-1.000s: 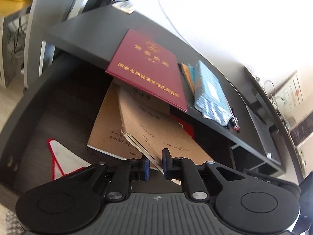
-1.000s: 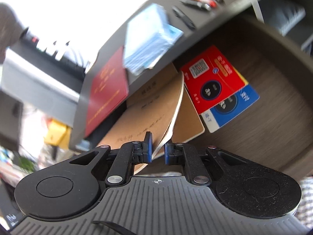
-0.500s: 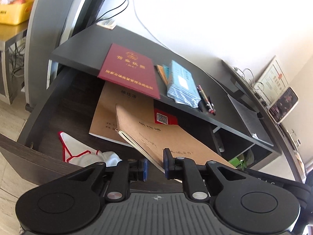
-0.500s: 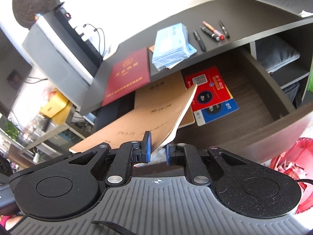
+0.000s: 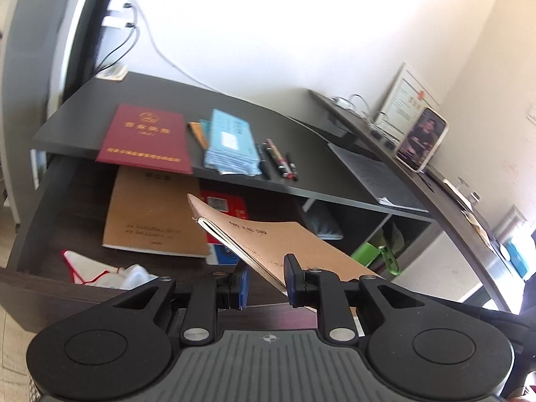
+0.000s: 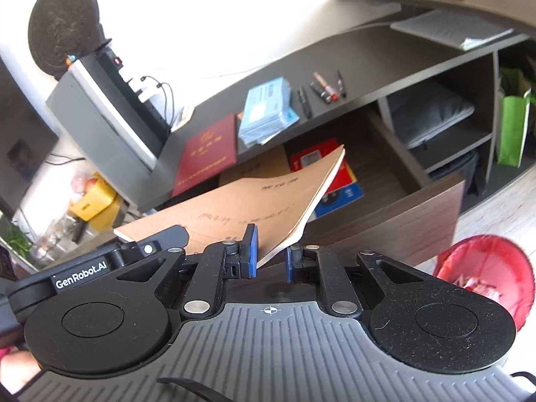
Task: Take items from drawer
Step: 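Lift the tan notebook out of the drawer with the right gripper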
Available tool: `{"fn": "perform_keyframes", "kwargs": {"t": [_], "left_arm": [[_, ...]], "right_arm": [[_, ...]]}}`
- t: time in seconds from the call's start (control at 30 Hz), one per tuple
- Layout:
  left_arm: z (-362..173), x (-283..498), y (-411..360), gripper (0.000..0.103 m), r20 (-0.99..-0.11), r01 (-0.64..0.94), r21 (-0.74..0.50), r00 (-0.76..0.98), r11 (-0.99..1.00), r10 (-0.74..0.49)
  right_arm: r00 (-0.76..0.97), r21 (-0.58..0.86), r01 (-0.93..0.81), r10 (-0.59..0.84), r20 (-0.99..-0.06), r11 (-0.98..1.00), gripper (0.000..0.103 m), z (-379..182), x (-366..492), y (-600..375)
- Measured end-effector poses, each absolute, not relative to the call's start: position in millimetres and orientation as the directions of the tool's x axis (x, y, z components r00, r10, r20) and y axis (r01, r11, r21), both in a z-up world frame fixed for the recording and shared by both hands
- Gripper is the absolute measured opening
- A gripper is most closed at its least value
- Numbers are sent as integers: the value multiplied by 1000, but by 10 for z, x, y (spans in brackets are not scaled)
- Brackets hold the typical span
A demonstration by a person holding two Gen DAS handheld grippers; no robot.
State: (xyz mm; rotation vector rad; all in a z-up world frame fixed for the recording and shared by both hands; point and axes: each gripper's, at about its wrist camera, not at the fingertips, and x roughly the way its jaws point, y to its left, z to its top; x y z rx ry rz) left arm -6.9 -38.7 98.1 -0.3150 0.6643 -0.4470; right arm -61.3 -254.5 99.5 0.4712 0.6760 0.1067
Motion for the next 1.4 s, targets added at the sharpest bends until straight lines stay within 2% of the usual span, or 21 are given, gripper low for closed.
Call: {"fn": "perform_keyframes", "kwargs": {"t": [0.23,0.43,0.8,1.0,1.2,1.27,1.33,1.4], "left_arm": [[1109,-130,-604,19,-465,397,-389,694,831,-549],[1203,-146,-576,20,-426,404,-353,734,844,-529],[1140,67,38,20,-413,240,-375,821,895,-393],[978,328,351,20,-445,135,-393,838,909,-317],[759,633,534,20,-482,76,-427,824,901,-298],[694,753,582,20,-490,58,-458,816,887,-306],[624,877,610,20,-492,37,-492,813,870,-312],[552,997,611,20,-493,14,-515,813,857,-310]], "right_arm": [[837,372,72,147,-528,925,17,1190,-878,-2644],[874,304,23,129,-469,952,17,1314,-855,-2551],[872,188,-177,243,-426,966,18,1311,-292,-1915],[830,176,-266,318,-457,948,19,1114,188,-1573],[805,169,-270,318,-500,948,21,931,585,-1361],[800,175,-265,317,-509,948,24,882,705,-1339],[798,195,-250,316,-512,948,34,824,850,-1334],[799,197,-237,306,-518,951,52,787,984,-1332]]}}
